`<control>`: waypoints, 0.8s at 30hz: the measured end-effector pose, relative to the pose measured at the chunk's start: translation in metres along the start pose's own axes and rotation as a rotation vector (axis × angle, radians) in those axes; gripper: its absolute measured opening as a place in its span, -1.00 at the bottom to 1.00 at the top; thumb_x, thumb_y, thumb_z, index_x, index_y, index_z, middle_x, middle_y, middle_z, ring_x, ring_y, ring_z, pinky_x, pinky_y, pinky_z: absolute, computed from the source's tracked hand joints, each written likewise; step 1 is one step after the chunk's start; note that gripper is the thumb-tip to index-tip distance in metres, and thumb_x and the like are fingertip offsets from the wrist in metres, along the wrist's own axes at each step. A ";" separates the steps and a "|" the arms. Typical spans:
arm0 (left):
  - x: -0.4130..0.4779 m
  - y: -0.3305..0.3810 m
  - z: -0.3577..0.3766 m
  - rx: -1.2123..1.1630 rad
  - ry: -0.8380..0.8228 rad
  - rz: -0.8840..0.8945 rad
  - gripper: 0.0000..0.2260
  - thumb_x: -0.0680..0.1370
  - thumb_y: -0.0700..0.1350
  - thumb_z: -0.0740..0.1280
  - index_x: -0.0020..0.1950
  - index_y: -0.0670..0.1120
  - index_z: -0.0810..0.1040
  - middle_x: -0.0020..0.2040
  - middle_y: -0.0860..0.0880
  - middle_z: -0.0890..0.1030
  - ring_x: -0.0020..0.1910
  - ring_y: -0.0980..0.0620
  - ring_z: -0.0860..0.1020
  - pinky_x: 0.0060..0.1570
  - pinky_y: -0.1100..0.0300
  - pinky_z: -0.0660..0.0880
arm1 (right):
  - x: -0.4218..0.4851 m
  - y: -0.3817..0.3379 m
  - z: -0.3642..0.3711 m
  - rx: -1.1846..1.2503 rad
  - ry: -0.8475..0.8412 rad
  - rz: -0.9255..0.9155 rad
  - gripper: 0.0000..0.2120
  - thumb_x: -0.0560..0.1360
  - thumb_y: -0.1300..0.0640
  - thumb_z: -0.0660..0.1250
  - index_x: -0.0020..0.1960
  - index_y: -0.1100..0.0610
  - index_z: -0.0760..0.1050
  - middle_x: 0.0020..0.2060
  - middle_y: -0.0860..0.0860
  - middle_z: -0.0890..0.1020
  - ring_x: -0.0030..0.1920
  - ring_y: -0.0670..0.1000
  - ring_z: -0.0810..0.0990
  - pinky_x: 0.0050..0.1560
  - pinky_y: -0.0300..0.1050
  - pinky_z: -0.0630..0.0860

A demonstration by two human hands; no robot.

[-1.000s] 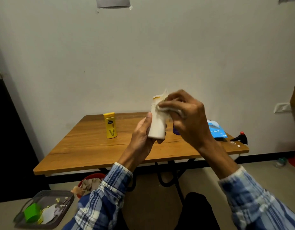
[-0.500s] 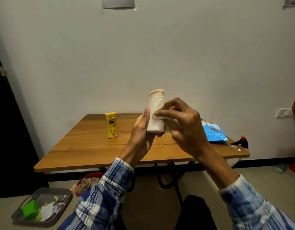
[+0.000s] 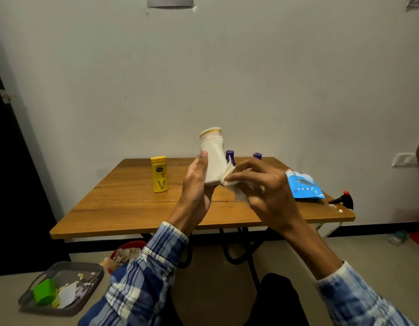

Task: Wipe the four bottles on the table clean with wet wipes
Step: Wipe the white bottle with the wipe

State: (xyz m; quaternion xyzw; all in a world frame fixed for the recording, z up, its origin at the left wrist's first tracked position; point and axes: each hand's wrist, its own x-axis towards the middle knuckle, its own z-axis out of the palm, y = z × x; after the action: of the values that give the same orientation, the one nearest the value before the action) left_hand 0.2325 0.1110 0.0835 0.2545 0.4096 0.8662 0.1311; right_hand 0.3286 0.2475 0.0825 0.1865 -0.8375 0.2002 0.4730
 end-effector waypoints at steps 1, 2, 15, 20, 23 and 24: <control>0.000 -0.002 0.001 0.006 0.003 0.002 -0.61 0.70 -0.01 0.17 0.44 -0.21 0.40 0.16 -0.21 0.67 0.03 -0.08 0.67 -0.08 0.09 0.67 | 0.002 0.002 0.000 0.011 0.030 0.037 -0.75 0.42 0.33 0.49 0.08 0.19 0.68 0.05 0.11 0.62 0.07 -0.07 0.57 -0.02 -0.43 0.54; -0.001 -0.003 0.002 0.012 0.003 0.006 -0.61 0.69 -0.02 0.17 0.44 -0.22 0.40 0.19 -0.23 0.65 0.06 -0.10 0.66 -0.07 0.08 0.66 | 0.003 0.002 0.002 0.006 0.035 0.059 -0.74 0.41 0.34 0.49 0.10 0.19 0.67 0.06 0.11 0.61 0.06 -0.06 0.58 -0.01 -0.44 0.53; -0.010 -0.015 0.002 -0.008 -0.160 -0.083 -0.59 0.70 0.04 0.09 0.51 -0.06 0.37 0.28 -0.21 0.60 0.10 -0.09 0.65 -0.11 -0.02 0.64 | 0.007 -0.003 0.012 -0.077 0.100 0.113 -0.76 0.41 0.36 0.45 0.06 0.21 0.66 0.06 0.12 0.57 0.07 0.05 0.59 -0.05 -0.07 0.67; -0.012 -0.023 0.006 0.056 -0.231 -0.023 -0.58 0.69 -0.01 0.11 0.57 0.01 0.29 0.31 -0.19 0.56 0.14 -0.08 0.60 -0.08 -0.01 0.63 | 0.014 -0.011 0.015 -0.046 0.172 0.118 -0.72 0.41 0.35 0.43 0.10 0.20 0.67 0.05 0.10 0.58 0.05 -0.02 0.58 0.02 -0.40 0.53; -0.010 -0.022 0.000 0.058 -0.207 0.006 -0.55 0.71 -0.05 0.10 0.61 0.09 0.19 0.41 -0.20 0.50 0.14 -0.06 0.60 -0.09 0.07 0.62 | 0.007 -0.007 0.012 -0.001 0.049 0.075 -0.65 0.38 0.41 0.46 0.14 0.19 0.66 0.05 0.10 0.59 0.08 -0.02 0.58 0.07 -0.35 0.58; -0.010 -0.022 0.000 0.079 -0.221 0.011 -0.54 0.70 -0.04 0.11 0.61 0.11 0.18 0.43 -0.19 0.49 0.14 -0.06 0.59 -0.10 0.07 0.60 | 0.010 -0.002 0.009 0.041 0.101 0.118 -0.68 0.38 0.43 0.45 0.10 0.20 0.67 0.03 0.10 0.60 0.06 -0.02 0.59 0.05 -0.27 0.61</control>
State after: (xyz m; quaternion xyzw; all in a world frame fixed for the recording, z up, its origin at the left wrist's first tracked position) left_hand 0.2410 0.1205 0.0628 0.3557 0.4249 0.8168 0.1605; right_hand 0.3185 0.2401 0.0868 0.1362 -0.8180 0.2538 0.4980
